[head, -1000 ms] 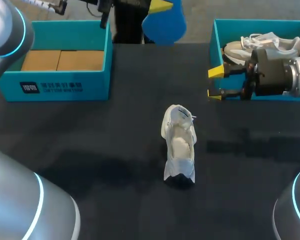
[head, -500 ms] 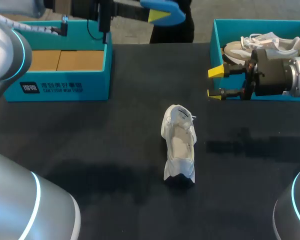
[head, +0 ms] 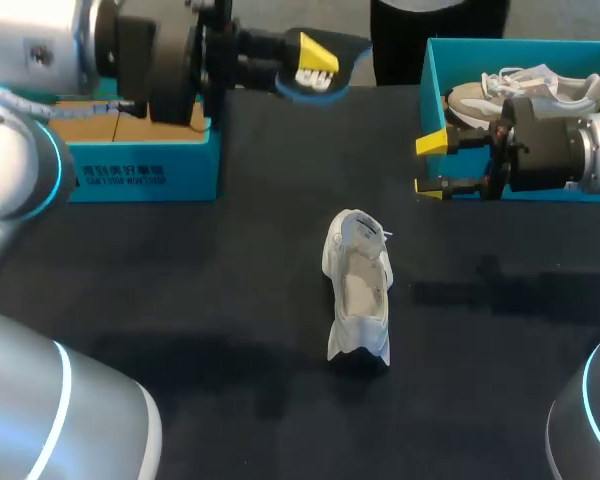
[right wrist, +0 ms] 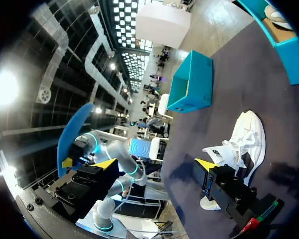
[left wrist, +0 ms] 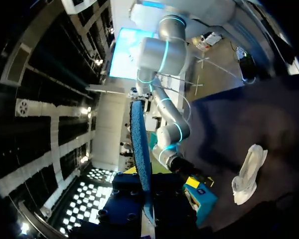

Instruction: Take the shoe out of the shoebox, open the shoe tongue, remove and reinsert the insole, then place the shoe into the shoebox

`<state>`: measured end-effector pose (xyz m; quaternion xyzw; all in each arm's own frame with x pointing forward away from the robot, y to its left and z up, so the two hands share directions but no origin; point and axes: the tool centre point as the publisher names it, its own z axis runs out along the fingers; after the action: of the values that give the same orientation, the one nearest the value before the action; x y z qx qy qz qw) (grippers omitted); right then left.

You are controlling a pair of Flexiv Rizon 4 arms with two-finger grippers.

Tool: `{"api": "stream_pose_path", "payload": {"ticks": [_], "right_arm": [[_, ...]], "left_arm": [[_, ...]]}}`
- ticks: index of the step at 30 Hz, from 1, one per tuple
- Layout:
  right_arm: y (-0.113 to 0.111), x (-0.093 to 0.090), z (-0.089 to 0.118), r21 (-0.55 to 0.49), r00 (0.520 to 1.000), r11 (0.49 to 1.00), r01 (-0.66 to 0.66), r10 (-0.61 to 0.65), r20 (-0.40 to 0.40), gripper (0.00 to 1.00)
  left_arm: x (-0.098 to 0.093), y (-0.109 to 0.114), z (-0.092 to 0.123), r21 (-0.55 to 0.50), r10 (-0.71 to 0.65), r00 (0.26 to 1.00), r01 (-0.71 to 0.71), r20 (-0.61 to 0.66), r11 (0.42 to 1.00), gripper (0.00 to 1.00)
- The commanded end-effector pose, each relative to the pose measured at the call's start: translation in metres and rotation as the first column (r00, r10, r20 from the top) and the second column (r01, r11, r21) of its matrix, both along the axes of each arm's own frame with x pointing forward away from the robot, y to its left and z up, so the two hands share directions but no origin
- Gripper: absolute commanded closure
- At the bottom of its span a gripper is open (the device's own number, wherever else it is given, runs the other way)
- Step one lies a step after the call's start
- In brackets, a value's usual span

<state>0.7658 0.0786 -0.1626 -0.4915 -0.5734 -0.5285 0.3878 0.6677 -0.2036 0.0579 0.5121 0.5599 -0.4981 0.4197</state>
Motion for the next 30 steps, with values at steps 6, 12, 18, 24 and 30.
{"api": "stream_pose_path", "payload": {"ticks": [6, 12, 18, 24, 30], "right_arm": [[0.001, 0.000, -0.001, 0.000, 1.000, 1.000, 0.002, -0.002, 0.000, 0.00], [0.001, 0.000, -0.001, 0.000, 1.000, 1.000, 0.002, -0.002, 0.000, 0.00], [0.001, 0.000, -0.001, 0.000, 1.000, 1.000, 0.002, -0.002, 0.000, 0.00], [0.001, 0.000, -0.001, 0.000, 1.000, 1.000, 0.002, -0.002, 0.000, 0.00], [0.001, 0.000, -0.001, 0.000, 1.000, 1.000, 0.002, -0.002, 0.000, 0.00]], "left_arm": [[0.005, 0.001, -0.046, -0.160, 0.016, 0.998, -0.006, 0.066, 0.987, 1.00], [0.017, 0.003, -0.064, -0.152, 0.011, 0.998, 0.000, 0.068, 0.988, 1.00], [0.025, 0.006, -0.081, -0.139, -0.034, 0.996, 0.045, 0.084, 0.989, 1.00], [0.019, 0.006, -0.093, -0.079, -0.160, 0.978, 0.171, 0.133, 0.982, 1.00], [0.019, 0.006, -0.093, -0.079, -0.160, 0.978, 0.171, 0.133, 0.982, 1.00]]}}
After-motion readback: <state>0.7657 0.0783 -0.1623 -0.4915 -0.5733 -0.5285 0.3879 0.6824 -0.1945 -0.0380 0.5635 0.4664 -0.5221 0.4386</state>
